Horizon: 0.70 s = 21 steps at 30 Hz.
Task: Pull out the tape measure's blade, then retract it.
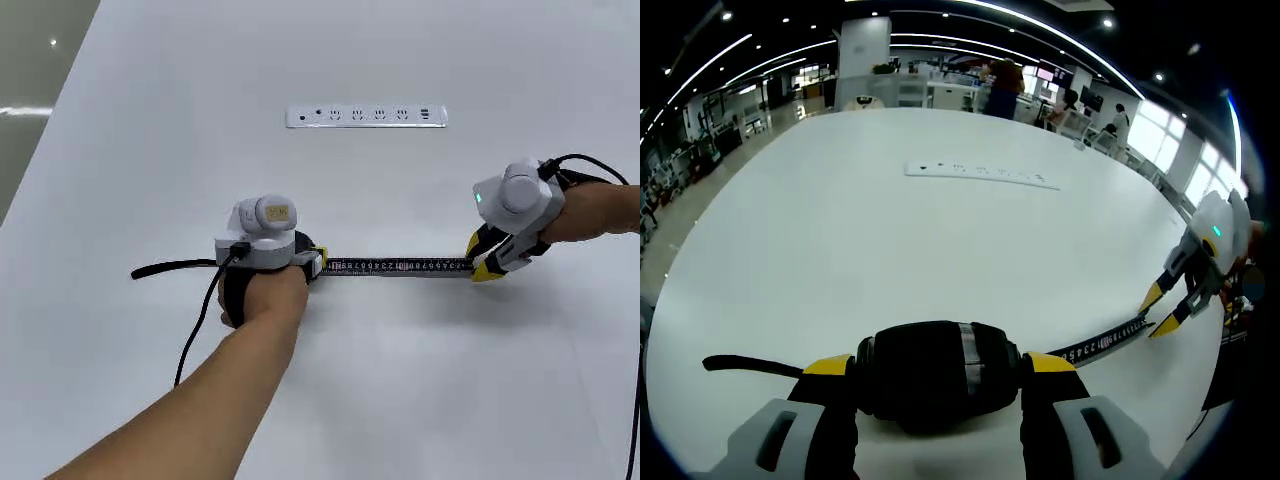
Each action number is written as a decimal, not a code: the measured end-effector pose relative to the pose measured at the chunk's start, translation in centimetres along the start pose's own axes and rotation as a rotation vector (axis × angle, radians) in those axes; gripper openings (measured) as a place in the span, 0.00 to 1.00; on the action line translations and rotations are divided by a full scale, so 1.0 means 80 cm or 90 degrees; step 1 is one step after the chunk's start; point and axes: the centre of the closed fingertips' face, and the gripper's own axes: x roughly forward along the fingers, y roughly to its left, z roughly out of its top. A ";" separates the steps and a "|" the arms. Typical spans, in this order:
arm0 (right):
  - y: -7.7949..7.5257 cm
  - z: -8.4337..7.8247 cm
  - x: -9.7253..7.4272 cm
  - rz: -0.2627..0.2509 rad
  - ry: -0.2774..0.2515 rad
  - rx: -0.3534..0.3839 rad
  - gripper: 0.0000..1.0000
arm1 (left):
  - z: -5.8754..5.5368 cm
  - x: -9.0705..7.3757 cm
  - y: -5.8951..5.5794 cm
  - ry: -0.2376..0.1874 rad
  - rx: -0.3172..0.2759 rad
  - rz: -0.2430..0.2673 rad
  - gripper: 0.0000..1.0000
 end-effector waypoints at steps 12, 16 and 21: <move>-0.009 -0.006 0.012 -0.056 0.015 -0.057 0.16 | -0.002 -0.003 0.000 0.001 0.001 -0.001 0.64; -0.010 -0.006 0.011 -0.059 0.011 -0.055 0.16 | -0.002 -0.004 -0.001 0.001 0.001 -0.001 0.64; -0.010 -0.005 0.012 -0.067 0.000 -0.038 0.14 | -0.001 -0.004 0.000 -0.005 0.007 0.000 0.63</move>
